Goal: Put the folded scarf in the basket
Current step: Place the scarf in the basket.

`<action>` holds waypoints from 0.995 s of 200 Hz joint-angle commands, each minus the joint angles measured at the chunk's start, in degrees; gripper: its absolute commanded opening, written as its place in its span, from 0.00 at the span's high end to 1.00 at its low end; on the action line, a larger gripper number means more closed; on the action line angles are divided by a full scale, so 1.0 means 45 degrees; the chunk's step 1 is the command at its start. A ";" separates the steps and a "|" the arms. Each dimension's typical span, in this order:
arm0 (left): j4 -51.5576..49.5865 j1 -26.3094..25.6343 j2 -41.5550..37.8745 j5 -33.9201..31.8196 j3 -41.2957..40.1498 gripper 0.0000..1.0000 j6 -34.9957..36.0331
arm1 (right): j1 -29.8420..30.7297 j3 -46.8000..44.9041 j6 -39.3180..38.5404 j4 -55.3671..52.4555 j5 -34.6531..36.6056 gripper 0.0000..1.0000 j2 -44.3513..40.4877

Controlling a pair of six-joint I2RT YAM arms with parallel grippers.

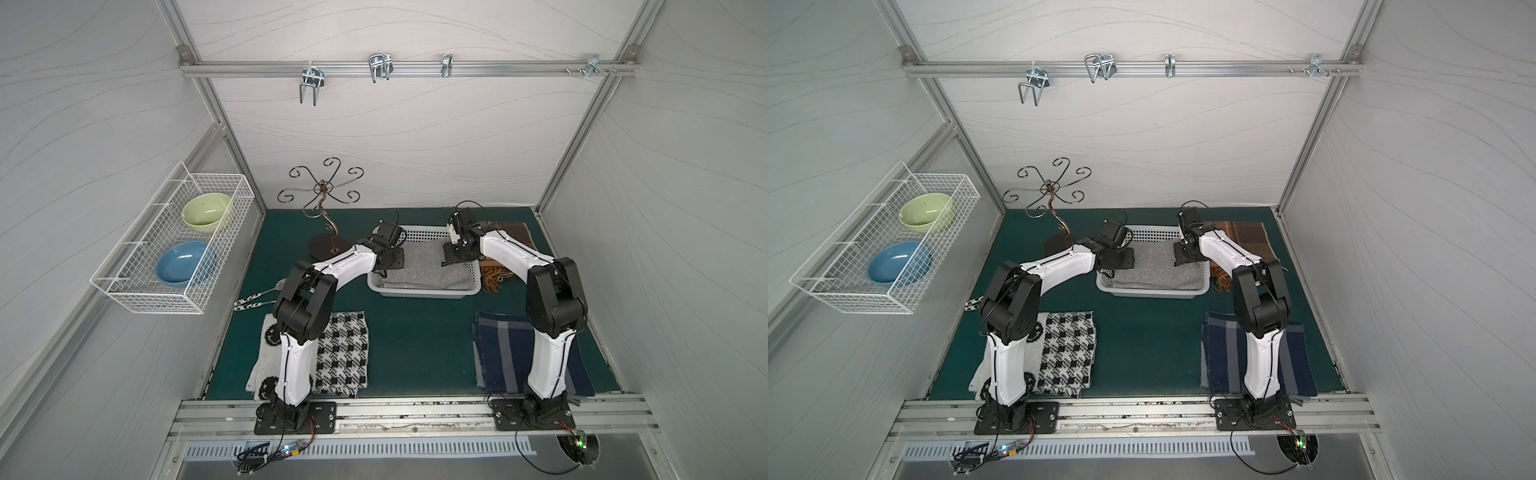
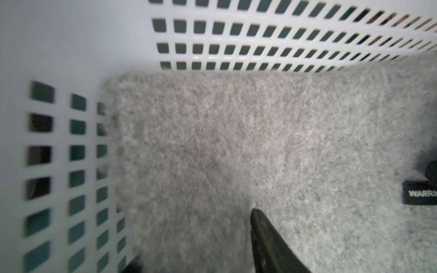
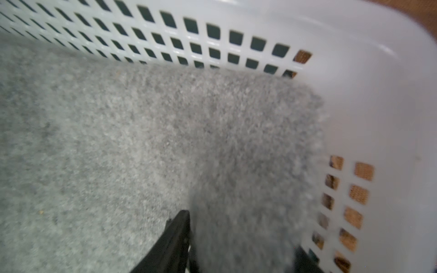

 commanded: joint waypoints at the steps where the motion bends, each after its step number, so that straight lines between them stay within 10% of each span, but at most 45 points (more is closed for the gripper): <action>1: -0.0128 0.0071 -0.0916 -0.0382 0.0547 0.46 0.0325 | 0.0045 0.0231 -0.0305 -0.0685 0.0634 0.47 -0.1099; 47: -0.0401 0.0034 -0.2132 -0.0533 0.0502 0.40 0.0235 | 0.0100 0.0233 -0.0292 -0.0901 0.0859 0.47 -0.2520; 98: 0.0423 -0.0105 -0.1563 0.1049 0.0660 0.49 -0.0440 | 0.0097 0.1104 0.0421 -0.0446 -0.2466 0.57 -0.0837; 199: 0.0558 0.0213 0.0494 0.0683 0.0340 0.47 -0.0141 | -0.0187 0.1531 -0.0376 -0.1138 -0.0193 0.66 0.1707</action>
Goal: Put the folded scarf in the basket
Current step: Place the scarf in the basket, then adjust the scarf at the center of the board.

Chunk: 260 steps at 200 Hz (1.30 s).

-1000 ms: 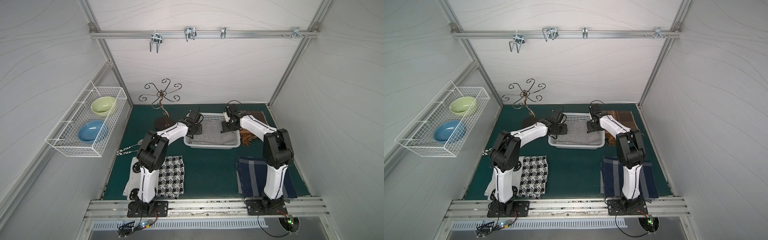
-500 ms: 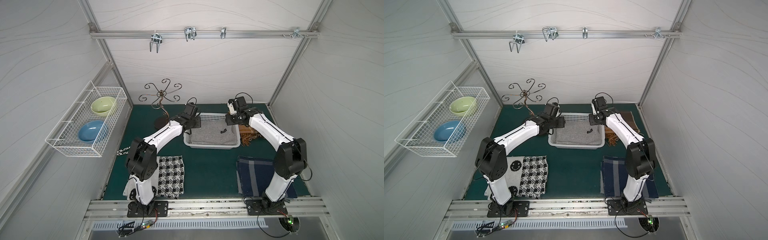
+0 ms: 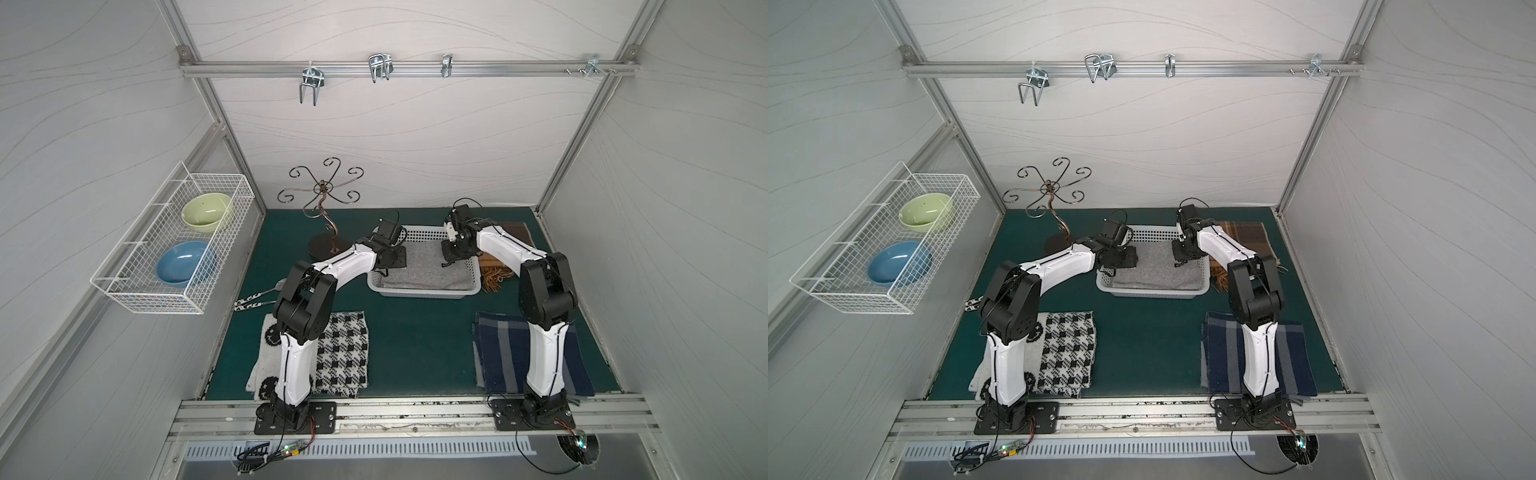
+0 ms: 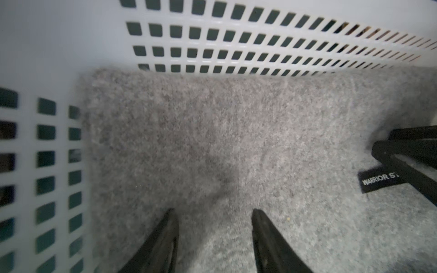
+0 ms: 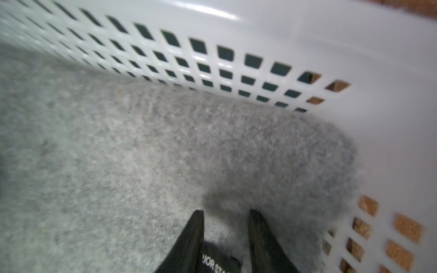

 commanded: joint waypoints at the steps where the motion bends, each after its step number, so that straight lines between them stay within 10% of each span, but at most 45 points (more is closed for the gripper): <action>1: 0.0364 0.0205 0.0300 -0.0165 0.0189 0.47 0.0199 | -0.0018 0.0165 -0.0254 -0.0549 0.0572 0.66 0.0240; 108: -0.0543 -0.1034 -0.5183 -0.0114 -0.1525 0.45 -0.0149 | -0.0173 -0.1097 0.0976 -0.2718 -0.2385 0.54 -0.5087; 152: -0.0449 -0.2846 -0.8434 -0.0263 -0.4501 0.44 -0.1658 | -0.0016 -0.5471 0.3525 -0.3447 -0.3942 0.48 -1.0044; 192: -0.0719 -0.4067 -1.0479 -0.0691 -0.6483 0.44 -0.2410 | 0.2089 -0.9171 0.5506 -0.3826 -0.1889 0.48 -1.2846; 260: -0.0573 -0.5074 -1.2827 -0.1212 -0.9358 0.44 -0.3650 | 0.4979 -1.1455 0.8640 -0.4668 0.3012 0.45 -1.2063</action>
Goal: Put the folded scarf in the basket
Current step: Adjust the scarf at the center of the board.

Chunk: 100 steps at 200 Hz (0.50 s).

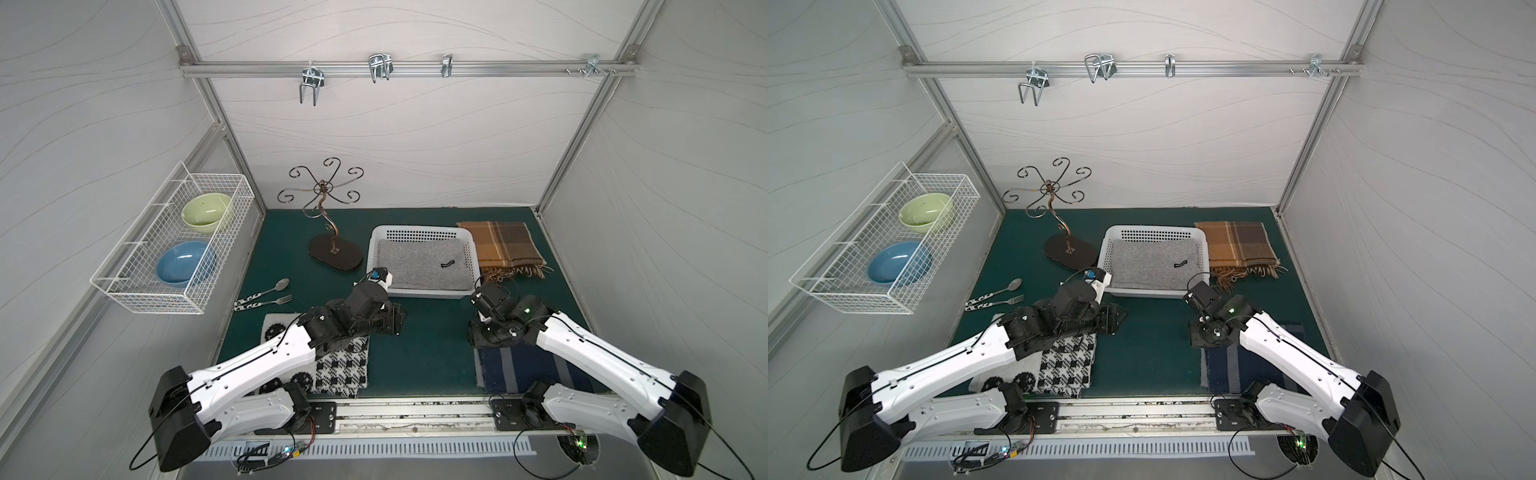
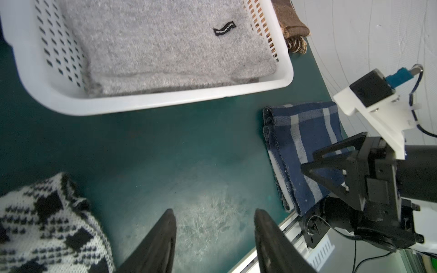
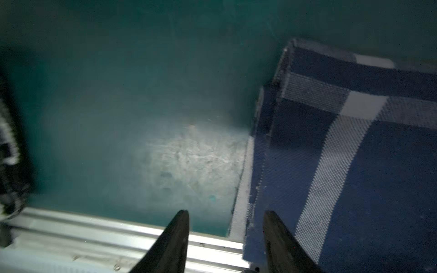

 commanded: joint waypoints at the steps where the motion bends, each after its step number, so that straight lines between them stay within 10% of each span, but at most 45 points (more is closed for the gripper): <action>1: 0.0482 -0.0133 -0.0357 -0.0392 -0.0570 0.44 -0.0628 | 0.0108 -0.0725 0.1536 -0.0390 0.1989 0.45 0.0489; 51: 0.0783 -0.0188 -0.0737 -0.0342 -0.1877 0.44 -0.0847 | -0.0377 -0.2324 0.1519 0.1972 0.1604 0.50 0.1167; 100: 0.1633 -0.0195 -0.0600 0.0001 -0.2680 0.44 -0.1256 | -0.0278 -0.2574 0.1027 0.2607 0.1343 0.76 0.1667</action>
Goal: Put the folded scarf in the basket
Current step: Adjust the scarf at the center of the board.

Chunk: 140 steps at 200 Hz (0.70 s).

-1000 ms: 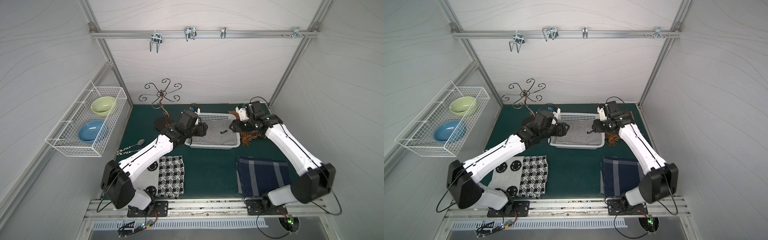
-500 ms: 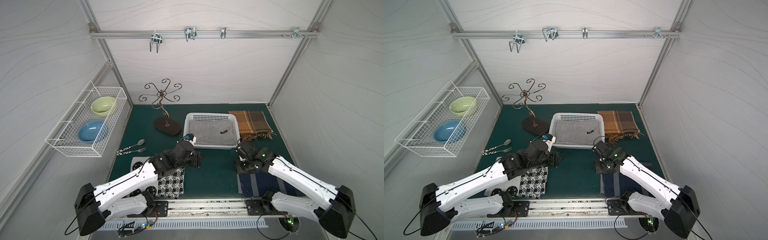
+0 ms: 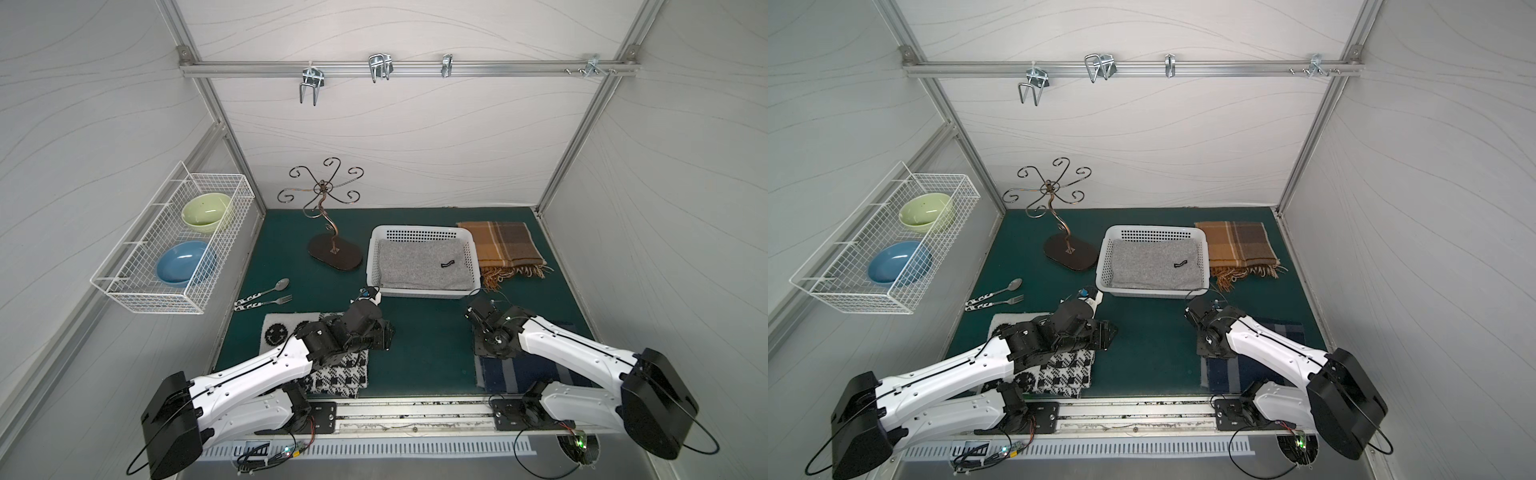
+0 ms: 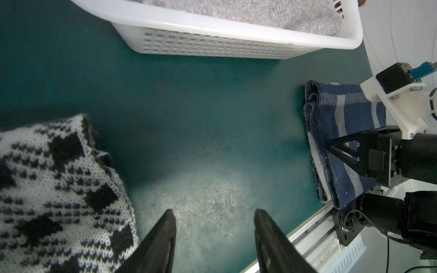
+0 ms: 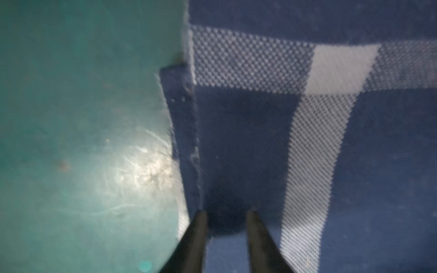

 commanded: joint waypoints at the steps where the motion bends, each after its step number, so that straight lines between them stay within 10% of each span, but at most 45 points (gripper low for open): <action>1: 0.1061 -0.0068 -0.0051 0.0167 -0.0316 0.44 -0.0346 | 0.0051 -0.0024 -0.0162 0.0456 0.0077 0.76 0.0446; 33: 0.1529 -0.0065 0.0060 0.0290 -0.0806 0.44 -0.0646 | 0.0196 0.0066 -0.0195 0.0391 0.0135 0.75 0.1012; 77: 0.1716 -0.0186 0.0384 0.0411 -0.1025 0.44 -0.0778 | 0.0814 0.0316 -0.0103 0.0788 -0.0084 1.00 0.1266; 140: 0.3057 -0.0303 0.0431 0.0630 -0.2088 0.44 -0.1630 | 0.2674 0.1403 0.0878 0.3066 -0.1469 1.00 0.3229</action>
